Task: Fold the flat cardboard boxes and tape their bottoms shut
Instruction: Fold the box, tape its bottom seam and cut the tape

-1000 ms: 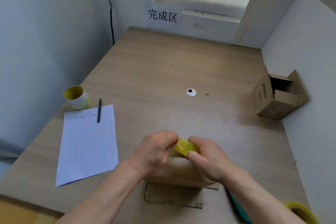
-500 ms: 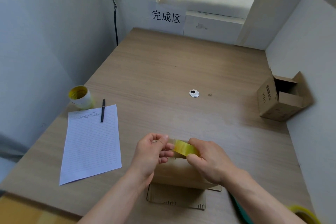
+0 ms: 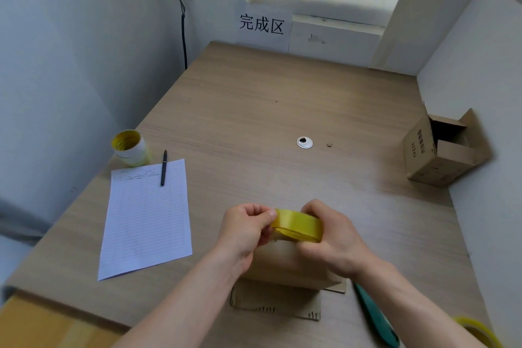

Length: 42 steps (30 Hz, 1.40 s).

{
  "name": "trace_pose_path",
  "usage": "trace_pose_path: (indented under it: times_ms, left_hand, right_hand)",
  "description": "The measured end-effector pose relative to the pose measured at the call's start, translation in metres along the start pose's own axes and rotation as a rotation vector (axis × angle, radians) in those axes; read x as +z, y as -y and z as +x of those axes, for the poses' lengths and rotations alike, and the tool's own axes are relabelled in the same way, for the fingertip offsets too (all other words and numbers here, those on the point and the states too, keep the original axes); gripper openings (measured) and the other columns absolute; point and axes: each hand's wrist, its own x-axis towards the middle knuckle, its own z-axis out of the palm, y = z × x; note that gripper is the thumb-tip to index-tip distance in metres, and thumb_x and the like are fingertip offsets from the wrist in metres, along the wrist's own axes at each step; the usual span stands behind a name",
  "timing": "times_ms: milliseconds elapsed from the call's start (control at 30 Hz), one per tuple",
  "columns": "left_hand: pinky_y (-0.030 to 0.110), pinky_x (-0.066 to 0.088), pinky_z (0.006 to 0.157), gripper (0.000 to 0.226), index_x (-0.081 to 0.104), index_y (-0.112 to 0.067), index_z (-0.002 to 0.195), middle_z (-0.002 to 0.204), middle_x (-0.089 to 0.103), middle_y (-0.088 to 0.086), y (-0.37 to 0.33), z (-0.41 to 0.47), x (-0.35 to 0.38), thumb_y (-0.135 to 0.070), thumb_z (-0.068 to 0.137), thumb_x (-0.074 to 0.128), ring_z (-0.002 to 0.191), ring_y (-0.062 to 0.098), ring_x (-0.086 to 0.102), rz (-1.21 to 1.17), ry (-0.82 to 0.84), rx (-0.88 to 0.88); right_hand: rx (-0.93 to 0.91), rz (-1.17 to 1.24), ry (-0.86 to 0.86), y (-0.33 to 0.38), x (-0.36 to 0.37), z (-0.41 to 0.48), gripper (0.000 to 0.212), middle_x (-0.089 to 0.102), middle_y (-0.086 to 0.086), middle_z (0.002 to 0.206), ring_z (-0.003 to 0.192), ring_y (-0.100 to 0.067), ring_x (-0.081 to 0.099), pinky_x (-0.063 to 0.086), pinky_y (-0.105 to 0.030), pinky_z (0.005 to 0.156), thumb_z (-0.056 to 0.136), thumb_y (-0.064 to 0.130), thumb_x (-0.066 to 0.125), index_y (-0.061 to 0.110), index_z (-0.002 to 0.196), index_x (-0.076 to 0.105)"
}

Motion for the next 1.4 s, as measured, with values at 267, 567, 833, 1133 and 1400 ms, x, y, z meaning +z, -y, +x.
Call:
trace_pose_path:
  times_ms: [267, 567, 833, 1133, 1400]
  left_hand:
    - [0.023, 0.048, 0.048, 0.020, 0.059, -0.011, 0.077, 0.065, 0.059, 0.006, 0.017, 0.007, -0.009, -0.001, 0.094, 0.060, 0.053, 0.015, 0.054, -0.088, 0.046, -0.072]
    - [0.034, 0.053, 0.062, 0.021, 0.058, -0.007, 0.076, 0.065, 0.057, 0.010, 0.034, 0.008, -0.019, 0.004, 0.093, 0.057, 0.054, 0.021, 0.057, -0.177, 0.001, 0.032]
    - [0.023, 0.046, 0.047, 0.021, 0.060, -0.009, 0.074, 0.059, 0.052, 0.005, 0.028, 0.006, -0.027, 0.002, 0.092, 0.061, 0.046, 0.009, 0.048, -0.090, -0.077, 0.077]
    - [0.019, 0.034, 0.042, 0.017, 0.059, -0.009, 0.078, 0.055, 0.051, 0.002, 0.031, 0.015, -0.053, -0.001, 0.093, 0.062, 0.045, 0.009, 0.044, -0.086, -0.185, -0.045]
    - [0.018, 0.034, 0.041, 0.012, 0.060, -0.009, 0.082, 0.056, 0.052, 0.001, 0.038, 0.022, -0.065, -0.002, 0.091, 0.064, 0.044, 0.007, 0.044, -0.069, -0.151, -0.120]
  right_hand:
    - [0.246, 0.257, -0.343, -0.031, 0.046, 0.000, 0.031, 0.067, 0.012, 0.093, 0.090, -0.021, 0.064, 0.050, -0.038, 0.078, 0.083, 0.014, 0.068, 0.041, 0.094, 0.059]
    - [0.171, 0.402, -0.594, -0.005, 0.065, 0.001, 0.045, 0.061, 0.006, 0.093, 0.086, -0.016, 0.058, 0.045, -0.029, 0.072, 0.082, -0.006, 0.065, 0.035, 0.094, 0.051]
    - [0.151, 0.310, -0.548, -0.008, 0.064, -0.005, 0.037, 0.053, 0.008, 0.074, 0.071, -0.007, 0.052, 0.036, -0.008, 0.062, 0.083, -0.007, 0.063, 0.027, 0.077, 0.050]
    - [0.042, 0.162, -0.494, -0.011, 0.071, -0.005, 0.020, 0.056, 0.012, 0.079, 0.077, -0.001, 0.054, 0.038, -0.019, 0.065, 0.081, 0.027, 0.074, 0.031, 0.084, 0.055]
    - [0.019, 0.065, -0.442, -0.008, 0.074, -0.006, 0.014, 0.054, 0.016, 0.074, 0.071, -0.024, 0.052, 0.037, -0.036, 0.073, 0.080, 0.035, 0.057, 0.027, 0.091, 0.052]
